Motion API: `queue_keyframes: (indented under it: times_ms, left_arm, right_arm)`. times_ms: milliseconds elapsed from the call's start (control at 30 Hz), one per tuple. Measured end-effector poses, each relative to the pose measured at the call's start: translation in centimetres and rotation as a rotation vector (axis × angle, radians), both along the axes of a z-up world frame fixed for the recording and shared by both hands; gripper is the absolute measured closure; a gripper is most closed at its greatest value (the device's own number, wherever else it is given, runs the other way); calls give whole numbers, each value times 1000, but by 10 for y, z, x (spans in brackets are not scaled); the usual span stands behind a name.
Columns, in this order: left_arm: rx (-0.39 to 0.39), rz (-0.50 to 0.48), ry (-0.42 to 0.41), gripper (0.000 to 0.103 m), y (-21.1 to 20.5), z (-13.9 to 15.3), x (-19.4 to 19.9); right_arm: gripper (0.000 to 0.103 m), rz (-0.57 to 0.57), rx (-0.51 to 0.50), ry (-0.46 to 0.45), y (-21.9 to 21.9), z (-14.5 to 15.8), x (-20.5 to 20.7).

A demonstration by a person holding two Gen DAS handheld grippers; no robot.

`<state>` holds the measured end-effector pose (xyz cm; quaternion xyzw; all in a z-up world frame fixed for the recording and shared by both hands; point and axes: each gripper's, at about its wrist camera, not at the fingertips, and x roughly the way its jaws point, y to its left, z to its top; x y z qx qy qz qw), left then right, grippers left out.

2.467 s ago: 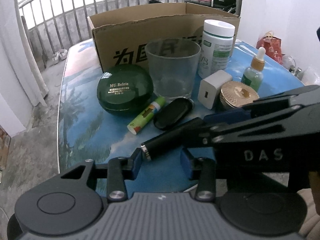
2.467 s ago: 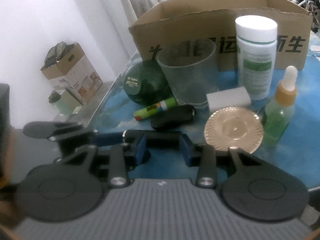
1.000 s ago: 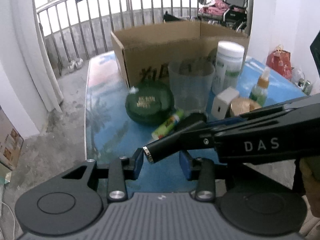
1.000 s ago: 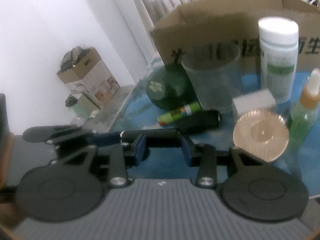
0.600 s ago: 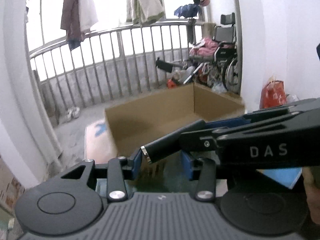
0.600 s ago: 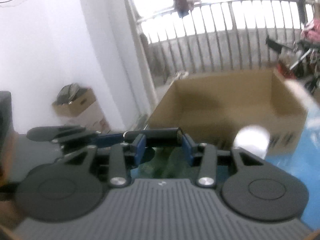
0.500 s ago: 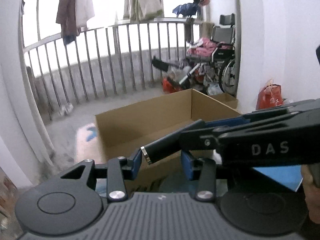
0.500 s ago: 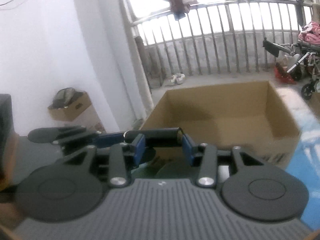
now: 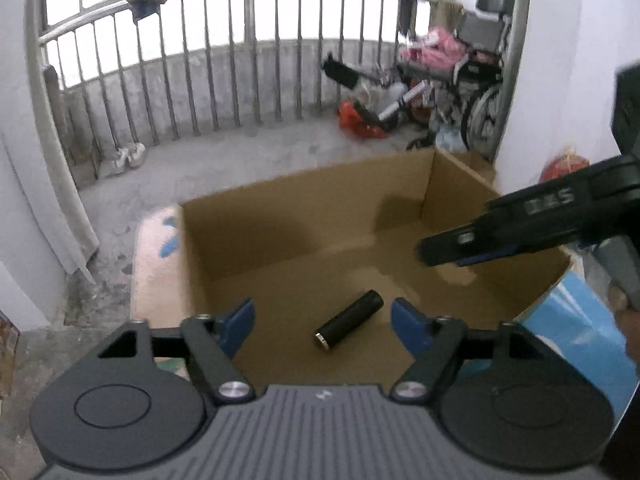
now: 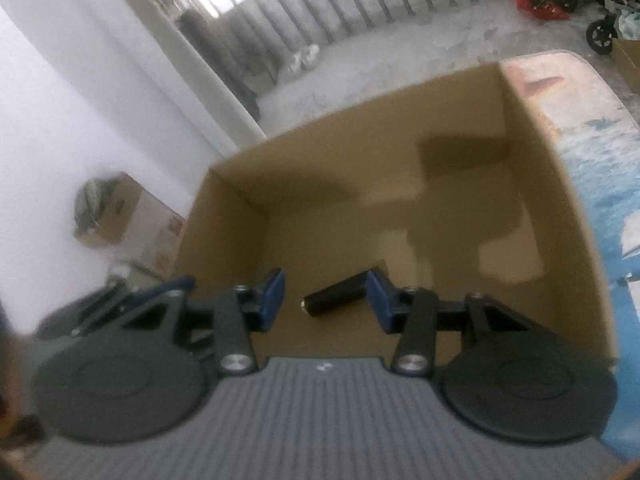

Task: Organize rigid objects
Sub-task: 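Carry the black cylinder into the cardboard box and open the right gripper, then move the right gripper back over the table toward the green dropper bottle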

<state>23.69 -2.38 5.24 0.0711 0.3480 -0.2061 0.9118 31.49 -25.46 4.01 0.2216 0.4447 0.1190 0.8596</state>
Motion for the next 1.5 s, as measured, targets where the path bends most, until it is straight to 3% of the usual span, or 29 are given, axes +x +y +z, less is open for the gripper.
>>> queue_keyframes:
  times_ms: [100, 267, 500, 700, 800, 1000, 1167, 1367, 1500]
  left_arm:
    - [-32, 6, -54, 13, 16, 12, -22]
    - [-109, -8, -86, 9, 42, 24, -68]
    - [-224, -11, -41, 9, 72, 6, -121]
    - [-130, -31, -28, 10, 68, -22, -157]
    - [-87, -78, -53, 10, 56, -32, -176]
    - [-79, -191, -46, 10, 31, -41, -201]
    - [6, -296, 29, 10, -2, -56, -203]
    - [100, -272, 65, 15, -17, -71, -195]
    - [120, -214, 57, 18, -8, -70, -192]
  right_arm:
    - [56, -14, 40, -56, -19, 16, -24]
    - [52, -34, 111, -155, -53, 39, -86]
    - [52, -78, 100, -280, -81, 38, -201]
    - [51, -37, 139, -292, -70, 8, -270]
    - [51, 50, 147, -297, -45, -1, -277]
    - [51, 211, 99, -271, 6, -6, -276]
    - [51, 208, 59, -227, 14, -16, -284]
    - [51, 140, 32, -157, 8, -38, -282]
    - [51, 177, 48, -194, 15, -30, -283]
